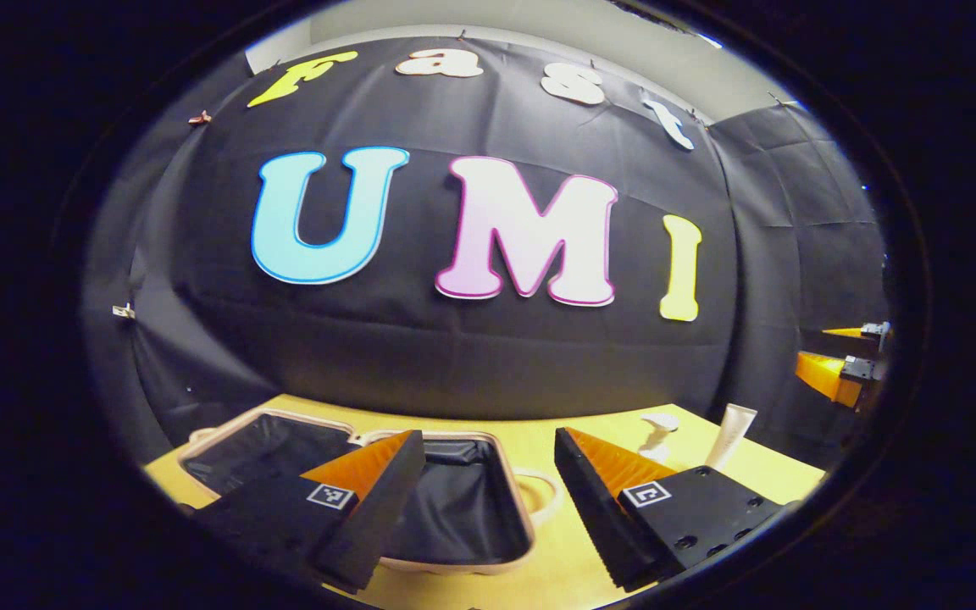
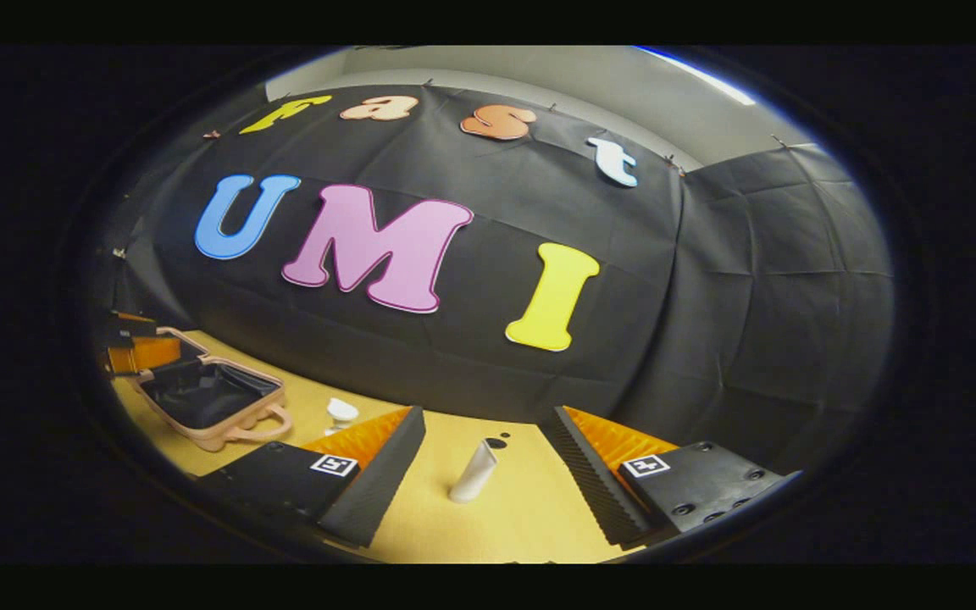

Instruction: First open the suitcase, pack the skin care products into it, and then close the suitcase.

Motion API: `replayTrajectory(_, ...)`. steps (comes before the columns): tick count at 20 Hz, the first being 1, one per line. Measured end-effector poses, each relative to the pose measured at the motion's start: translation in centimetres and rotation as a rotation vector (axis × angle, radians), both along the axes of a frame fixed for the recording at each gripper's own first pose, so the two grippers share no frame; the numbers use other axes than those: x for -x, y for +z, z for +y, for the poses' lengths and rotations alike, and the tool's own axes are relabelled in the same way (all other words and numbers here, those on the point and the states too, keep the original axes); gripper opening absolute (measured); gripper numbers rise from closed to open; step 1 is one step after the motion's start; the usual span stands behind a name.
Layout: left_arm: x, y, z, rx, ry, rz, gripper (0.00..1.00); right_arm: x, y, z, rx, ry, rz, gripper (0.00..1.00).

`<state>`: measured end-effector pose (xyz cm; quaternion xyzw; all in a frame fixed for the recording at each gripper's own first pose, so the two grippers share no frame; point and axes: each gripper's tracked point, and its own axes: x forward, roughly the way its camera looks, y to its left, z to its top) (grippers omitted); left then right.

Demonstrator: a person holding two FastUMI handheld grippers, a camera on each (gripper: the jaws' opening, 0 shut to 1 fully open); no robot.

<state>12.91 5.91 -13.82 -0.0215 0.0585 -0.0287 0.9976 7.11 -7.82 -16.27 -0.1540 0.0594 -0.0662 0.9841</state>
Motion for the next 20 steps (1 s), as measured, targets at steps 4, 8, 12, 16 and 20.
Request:
replayTrajectory(4,-1.2,-7.3,-8.5,-0.023,-0.079,0.14,0.98,-1.0,-2.2,-3.8,0.014,-0.005,0.02,0.97)
replayTrajectory(8,-5.3,-10.6,-12.5,-0.041,-0.102,0.172,0.98,-1.5,-5.0,-6.3,-0.04,-0.039,0.06,0.97)
replayTrajectory(12,-8.8,-12.8,-15.3,-0.105,-0.164,0.183,0.98,-2.4,-7.2,-7.8,-0.056,-0.046,0.098,0.97)
replayTrajectory(16,-12.6,-15.7,-17.0,-0.118,-0.172,0.225,0.98,-2.2,-11.2,-7.5,-0.14,-0.047,0.188,0.97)
replayTrajectory(20,-14.3,-17.0,-17.6,-0.105,-0.183,0.255,0.98,-2.1,-14.4,-5.1,-0.169,0.0,0.272,0.97)
